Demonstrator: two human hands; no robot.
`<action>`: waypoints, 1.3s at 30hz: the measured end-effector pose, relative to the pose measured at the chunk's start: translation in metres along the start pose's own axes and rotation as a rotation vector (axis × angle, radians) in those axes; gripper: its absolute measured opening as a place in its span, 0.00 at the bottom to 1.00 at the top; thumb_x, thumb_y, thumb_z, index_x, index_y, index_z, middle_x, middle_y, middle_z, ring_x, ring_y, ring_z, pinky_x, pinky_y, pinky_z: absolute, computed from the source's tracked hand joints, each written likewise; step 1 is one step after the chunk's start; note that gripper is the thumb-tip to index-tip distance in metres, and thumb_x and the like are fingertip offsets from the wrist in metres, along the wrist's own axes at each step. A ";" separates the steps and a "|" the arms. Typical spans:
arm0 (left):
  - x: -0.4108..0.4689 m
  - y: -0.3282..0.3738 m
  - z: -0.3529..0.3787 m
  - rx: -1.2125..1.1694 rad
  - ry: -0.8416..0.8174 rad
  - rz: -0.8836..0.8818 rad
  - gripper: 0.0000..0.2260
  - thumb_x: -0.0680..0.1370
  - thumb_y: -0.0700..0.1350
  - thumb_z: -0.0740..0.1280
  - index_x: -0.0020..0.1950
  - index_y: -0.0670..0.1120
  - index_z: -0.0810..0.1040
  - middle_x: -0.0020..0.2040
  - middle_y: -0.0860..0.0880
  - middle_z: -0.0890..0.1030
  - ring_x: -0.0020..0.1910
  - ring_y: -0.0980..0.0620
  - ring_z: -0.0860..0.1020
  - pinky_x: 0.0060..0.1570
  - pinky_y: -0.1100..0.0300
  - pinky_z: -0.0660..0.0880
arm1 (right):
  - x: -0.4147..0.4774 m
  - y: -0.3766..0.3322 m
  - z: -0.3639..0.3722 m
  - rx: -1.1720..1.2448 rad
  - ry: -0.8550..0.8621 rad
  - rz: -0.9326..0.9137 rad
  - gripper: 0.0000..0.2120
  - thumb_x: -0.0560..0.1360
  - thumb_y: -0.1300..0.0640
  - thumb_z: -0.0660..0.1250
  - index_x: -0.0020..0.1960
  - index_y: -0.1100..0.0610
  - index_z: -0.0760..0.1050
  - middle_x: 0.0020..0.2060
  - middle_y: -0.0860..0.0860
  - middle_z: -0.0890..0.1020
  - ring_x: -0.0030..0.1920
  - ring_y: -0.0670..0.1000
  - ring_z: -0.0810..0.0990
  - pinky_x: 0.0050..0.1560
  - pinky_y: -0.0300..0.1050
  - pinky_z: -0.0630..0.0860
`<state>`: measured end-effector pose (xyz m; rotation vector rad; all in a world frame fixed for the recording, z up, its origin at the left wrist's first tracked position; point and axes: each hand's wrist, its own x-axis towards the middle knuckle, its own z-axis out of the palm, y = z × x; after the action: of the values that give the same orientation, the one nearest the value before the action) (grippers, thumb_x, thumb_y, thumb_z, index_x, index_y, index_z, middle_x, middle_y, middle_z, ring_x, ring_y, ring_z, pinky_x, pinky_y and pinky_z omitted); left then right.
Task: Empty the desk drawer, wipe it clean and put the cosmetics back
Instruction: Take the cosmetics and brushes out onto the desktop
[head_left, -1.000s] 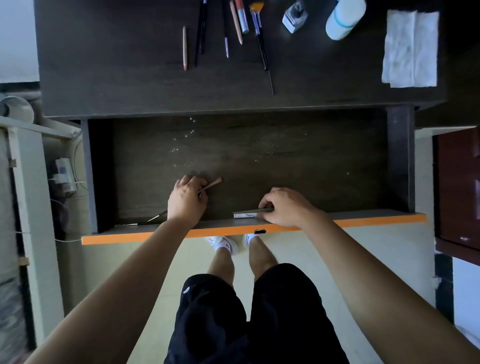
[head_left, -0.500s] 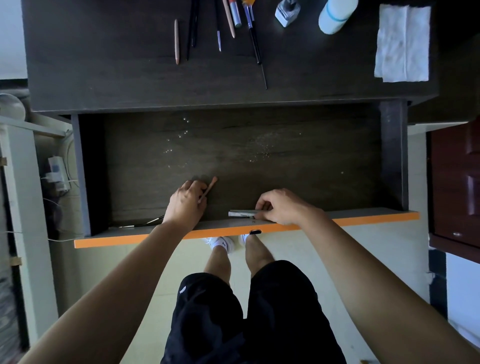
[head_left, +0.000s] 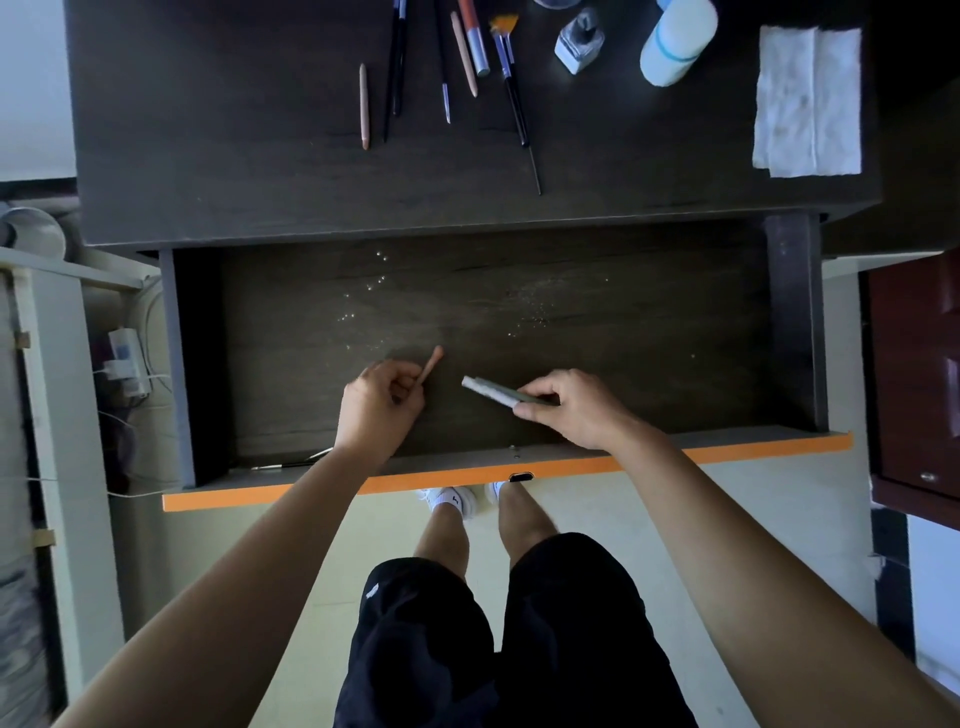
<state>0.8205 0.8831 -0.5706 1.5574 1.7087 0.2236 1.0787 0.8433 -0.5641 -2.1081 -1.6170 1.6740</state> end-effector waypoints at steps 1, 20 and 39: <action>0.003 0.007 -0.007 -0.047 0.033 -0.010 0.10 0.71 0.39 0.72 0.50 0.49 0.83 0.42 0.51 0.83 0.38 0.55 0.79 0.46 0.61 0.77 | 0.000 -0.007 -0.006 0.058 0.036 -0.017 0.13 0.76 0.44 0.70 0.59 0.44 0.82 0.39 0.43 0.83 0.40 0.47 0.82 0.41 0.47 0.78; 0.167 0.125 -0.087 -0.286 0.344 0.072 0.10 0.73 0.46 0.71 0.53 0.49 0.78 0.42 0.56 0.81 0.38 0.60 0.78 0.48 0.67 0.76 | 0.127 -0.139 -0.156 0.391 0.800 -0.037 0.18 0.77 0.50 0.68 0.65 0.56 0.78 0.51 0.48 0.81 0.48 0.52 0.83 0.38 0.52 0.84; 0.056 0.004 -0.109 -0.063 0.377 0.104 0.09 0.76 0.41 0.68 0.55 0.46 0.79 0.53 0.48 0.76 0.39 0.56 0.78 0.44 0.58 0.77 | 0.037 -0.127 -0.011 0.011 0.642 -0.494 0.14 0.78 0.56 0.67 0.63 0.53 0.77 0.53 0.49 0.77 0.54 0.48 0.78 0.53 0.44 0.77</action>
<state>0.7574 0.9748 -0.5191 1.6345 1.8828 0.6534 0.9955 0.9344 -0.5163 -1.7568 -1.6827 0.7534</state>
